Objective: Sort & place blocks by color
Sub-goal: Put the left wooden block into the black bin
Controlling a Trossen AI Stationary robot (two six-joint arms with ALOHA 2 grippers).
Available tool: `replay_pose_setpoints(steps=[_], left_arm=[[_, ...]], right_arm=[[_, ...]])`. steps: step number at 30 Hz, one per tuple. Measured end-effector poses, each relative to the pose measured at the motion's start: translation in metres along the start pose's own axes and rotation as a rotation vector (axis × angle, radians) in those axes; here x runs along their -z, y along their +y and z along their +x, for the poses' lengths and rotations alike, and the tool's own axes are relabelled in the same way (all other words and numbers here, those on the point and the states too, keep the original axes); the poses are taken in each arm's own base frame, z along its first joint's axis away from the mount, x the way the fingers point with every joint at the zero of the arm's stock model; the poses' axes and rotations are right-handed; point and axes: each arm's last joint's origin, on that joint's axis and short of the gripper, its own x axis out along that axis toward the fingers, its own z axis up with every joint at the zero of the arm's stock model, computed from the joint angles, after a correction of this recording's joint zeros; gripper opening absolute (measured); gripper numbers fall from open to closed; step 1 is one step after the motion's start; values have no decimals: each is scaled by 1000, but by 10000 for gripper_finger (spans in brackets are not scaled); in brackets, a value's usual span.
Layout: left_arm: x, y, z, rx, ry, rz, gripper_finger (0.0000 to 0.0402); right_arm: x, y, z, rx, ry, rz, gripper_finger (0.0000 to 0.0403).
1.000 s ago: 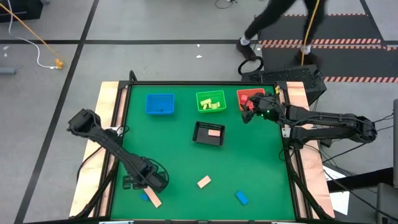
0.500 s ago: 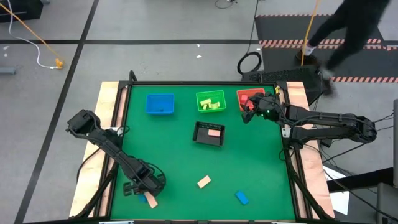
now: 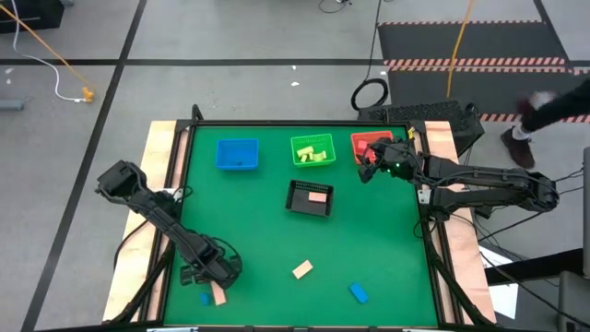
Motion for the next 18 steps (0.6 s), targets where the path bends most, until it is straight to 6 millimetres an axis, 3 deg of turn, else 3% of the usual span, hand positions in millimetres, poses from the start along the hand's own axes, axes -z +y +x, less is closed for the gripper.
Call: replay_pose_setpoints(steps=[5,10,18], left_arm=[[-3,-1,1,41,-38,81,167],[-6,-4,0,49,-55,123,132],[-11,-10,-4,105,-103,162,132]], right_arm=[[0,0,0,0,1,0,251],[0,0,0,0,0,0,251],[0,0,0,0,0,0,251]])
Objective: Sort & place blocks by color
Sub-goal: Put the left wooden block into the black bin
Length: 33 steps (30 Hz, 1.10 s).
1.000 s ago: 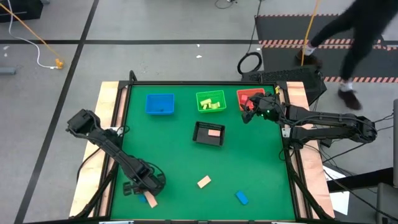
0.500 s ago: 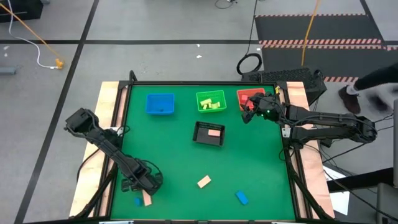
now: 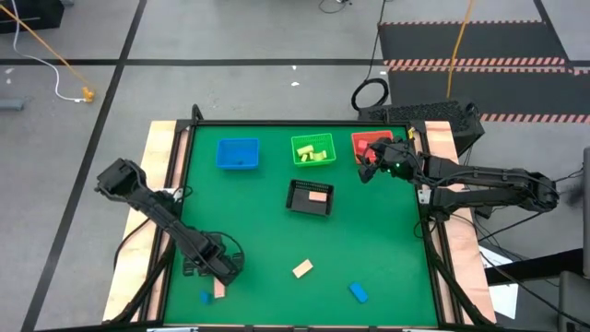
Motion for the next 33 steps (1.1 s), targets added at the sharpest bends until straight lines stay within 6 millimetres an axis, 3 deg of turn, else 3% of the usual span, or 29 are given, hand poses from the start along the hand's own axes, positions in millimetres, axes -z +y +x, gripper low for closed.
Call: replay_pose_setpoints(steps=[11,16,24,28,33], left_arm=[[-25,-39,-43,527,-454,205,132],[-36,-65,-62,715,-685,350,132],[-54,-108,-95,900,-914,595,132],[-62,-119,-110,960,-1024,696,132],[-74,-126,-120,962,-1112,778,132]], right_arm=[[-2,1,0,-5,-18,-6,251],[-6,2,0,-23,-59,66,251],[-3,13,-1,-355,64,171,251],[-1,24,-1,-495,106,172,251],[-3,48,-1,-687,36,144,251]])
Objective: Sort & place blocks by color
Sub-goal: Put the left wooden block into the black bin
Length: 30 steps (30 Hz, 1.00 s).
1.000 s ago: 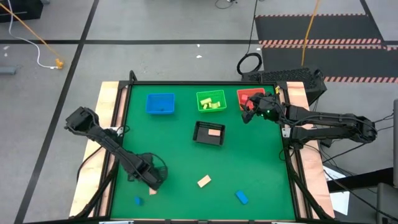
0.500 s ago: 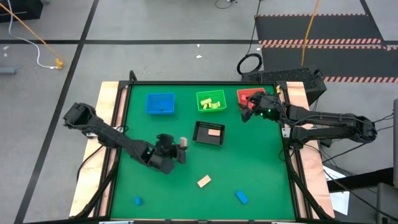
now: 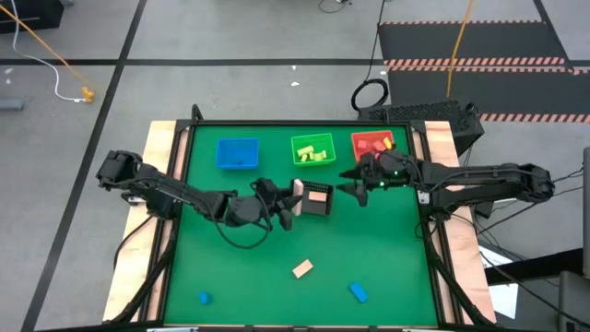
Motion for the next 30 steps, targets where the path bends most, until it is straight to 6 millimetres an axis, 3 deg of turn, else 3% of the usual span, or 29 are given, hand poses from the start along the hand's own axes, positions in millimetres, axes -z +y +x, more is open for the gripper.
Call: replay_pose_setpoints(steps=[7,15,23,30], left_arm=[[-9,7,7,-4,-39,51,132],[-26,0,6,41,-193,-49,132],[-30,16,13,-127,-251,-266,132],[-28,34,26,-200,-254,-356,132]], right_arm=[[9,17,17,-251,-123,-54,251],[16,25,30,-304,-187,-67,251],[17,26,42,-4,-339,-92,251],[7,42,64,125,-342,-235,251]])
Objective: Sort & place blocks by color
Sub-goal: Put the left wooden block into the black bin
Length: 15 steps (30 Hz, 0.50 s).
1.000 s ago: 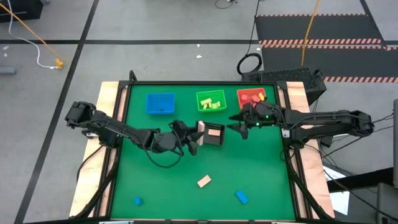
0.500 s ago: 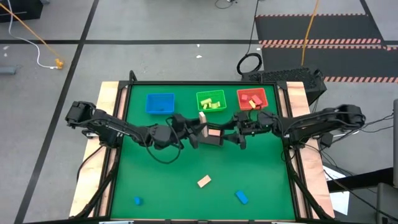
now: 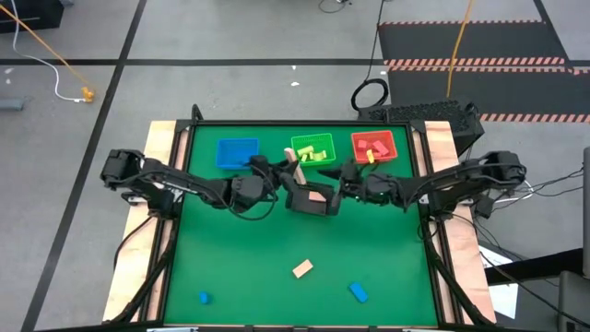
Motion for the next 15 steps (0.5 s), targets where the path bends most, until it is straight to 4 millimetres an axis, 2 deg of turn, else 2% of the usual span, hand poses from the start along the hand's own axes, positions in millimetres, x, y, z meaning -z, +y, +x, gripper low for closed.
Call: replay_pose_setpoints(steps=[8,15], left_arm=[[14,6,14,-1,-24,-40,132],[17,3,12,17,-24,-51,132]], right_arm=[[4,8,29,73,89,-136,251],[11,4,37,193,94,-202,248]])
